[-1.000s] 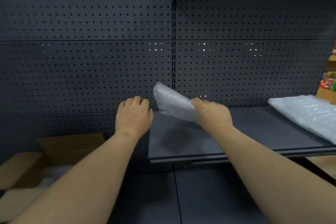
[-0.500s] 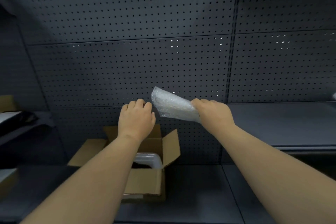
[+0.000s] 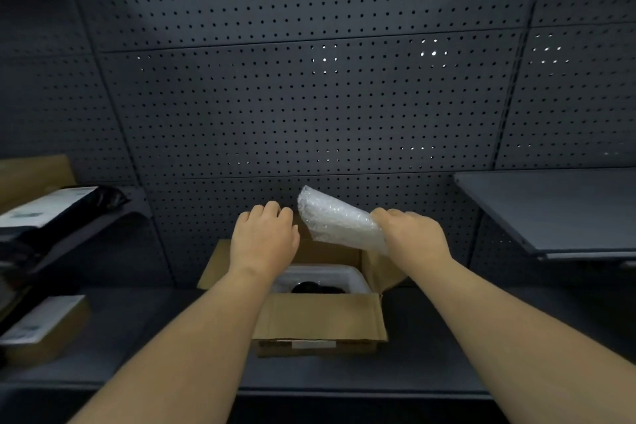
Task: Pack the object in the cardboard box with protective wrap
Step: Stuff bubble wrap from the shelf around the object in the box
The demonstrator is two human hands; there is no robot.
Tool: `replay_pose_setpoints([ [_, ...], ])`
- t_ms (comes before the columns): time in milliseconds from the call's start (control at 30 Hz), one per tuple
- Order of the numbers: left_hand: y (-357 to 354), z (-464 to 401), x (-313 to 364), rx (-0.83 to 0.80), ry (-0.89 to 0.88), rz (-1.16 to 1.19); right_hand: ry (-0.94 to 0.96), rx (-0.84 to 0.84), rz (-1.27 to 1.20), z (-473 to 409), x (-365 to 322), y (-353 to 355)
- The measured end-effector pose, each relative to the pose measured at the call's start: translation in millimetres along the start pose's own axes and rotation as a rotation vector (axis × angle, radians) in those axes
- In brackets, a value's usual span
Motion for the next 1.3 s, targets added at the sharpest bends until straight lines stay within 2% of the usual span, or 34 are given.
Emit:
replay_pose_setpoints([
  [200, -8, -2, -9, -0.025, 0.026, -0.019, -0.005, -0.034, -0.037, -4, -2, -10],
  [300, -7, -4, -12, -0.025, 0.049, -0.016, -0.007, -0.105, -0.034, -7, 0, -12],
  [700, -15, -3, -21, -0.01, 0.098, 0.026, 0.057, -0.14, -0.031, -21, -14, -31],
  [867, -25, -16, -24, 0.006, -0.011, 0.112, 0.097, -0.15, -0.009, -35, -32, -44],
  [1100, -63, -38, -33, -0.133, -0.262, 0.166, 0.13, -0.191, -0.002, -56, -62, -66],
  [1300, -104, -55, -46, -0.239, -0.381, 0.201, 0.136, -0.274, -0.042, -71, -79, -90],
])
Point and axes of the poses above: each hand's wrist, its own z-axis away from the middle knuckle, its own y-axis out of the back of the hand, x = y × z, the point moved 6 cm from there along -z, towards the middle knuckle
